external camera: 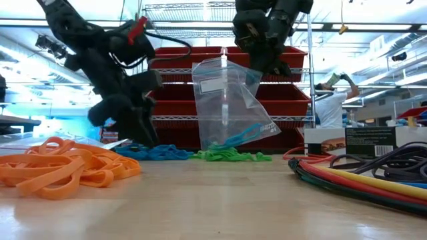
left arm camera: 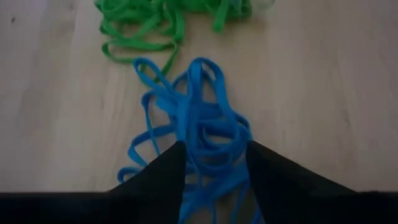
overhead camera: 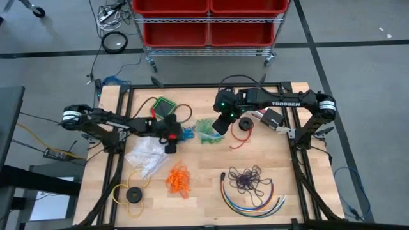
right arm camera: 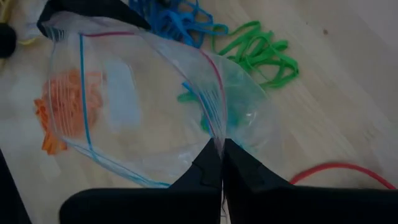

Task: Sort rubber bands
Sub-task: Put the blue rubber band into the transparent zip bag

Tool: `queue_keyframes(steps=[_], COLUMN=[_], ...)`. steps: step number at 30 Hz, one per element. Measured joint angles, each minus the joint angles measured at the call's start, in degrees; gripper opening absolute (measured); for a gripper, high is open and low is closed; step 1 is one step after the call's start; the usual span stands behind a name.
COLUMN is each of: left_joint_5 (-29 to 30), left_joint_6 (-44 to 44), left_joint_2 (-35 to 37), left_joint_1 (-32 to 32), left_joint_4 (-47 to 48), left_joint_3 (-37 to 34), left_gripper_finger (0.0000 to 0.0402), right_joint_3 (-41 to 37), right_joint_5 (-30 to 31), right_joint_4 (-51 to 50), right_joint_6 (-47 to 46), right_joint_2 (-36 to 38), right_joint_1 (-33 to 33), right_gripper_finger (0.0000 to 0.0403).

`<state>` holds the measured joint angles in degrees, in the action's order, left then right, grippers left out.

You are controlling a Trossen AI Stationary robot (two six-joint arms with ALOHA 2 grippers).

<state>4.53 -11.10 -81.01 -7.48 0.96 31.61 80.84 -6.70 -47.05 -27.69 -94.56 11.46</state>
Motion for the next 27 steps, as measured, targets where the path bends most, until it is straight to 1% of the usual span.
queue_keyframes(steps=[2, 5, 7, 11, 12, 16, 21, 24, 27], left_joint_5=[-2.90, -3.82, -4.14, -7.29, -7.23, -6.03, -5.36, -2.88, 0.61], left_joint_6=[0.60, 1.08, 1.09, 0.86, 0.86, 1.23, 2.51, 2.46, 4.13], left_joint_2=[0.00, -0.72, -1.06, -1.20, -1.20, -1.09, 1.51, 4.88, 5.97], left_joint_1=[-1.34, -2.55, -2.74, -2.65, -2.65, -2.65, -1.29, 0.56, 0.91], left_joint_4=[-1.00, -1.79, -1.60, -1.63, -1.60, -1.05, 2.28, 7.10, 12.17], left_joint_3=[-0.02, -0.02, -0.04, -0.04, -0.04, 0.31, 4.33, 7.53, 9.95], left_gripper_finger=[0.0148, 0.0115, 0.0088, 0.0021, 0.0011, 0.0005, 0.0003, 0.0002, 0.0003], right_joint_3=[0.00, 0.00, 0.00, 0.00, 0.00, 0.00, 0.00, 0.00, 0.00], right_joint_5=[0.13, 0.26, 0.26, 0.50, 0.59, 1.14, 1.31, 1.41, 1.56], right_joint_4=[1.01, 1.38, 1.45, 1.51, 1.52, 1.53, 1.55, 1.55, 1.68], right_joint_6=[0.33, 0.38, 0.41, 0.88, 0.90, 0.95, 1.26, 1.38, 1.39], right_joint_2=[0.00, 0.00, 0.00, 0.00, 0.00, 0.00, 0.00, 0.00, 0.00], right_joint_1=[-0.06, -0.18, -0.25, -0.66, -0.76, -1.15, -1.68, -2.01, -2.05], right_gripper_finger=[0.0000, 0.0000, 0.0000, 0.0000, 0.0000, 0.0000, 0.0000, 0.0000, 0.0000])
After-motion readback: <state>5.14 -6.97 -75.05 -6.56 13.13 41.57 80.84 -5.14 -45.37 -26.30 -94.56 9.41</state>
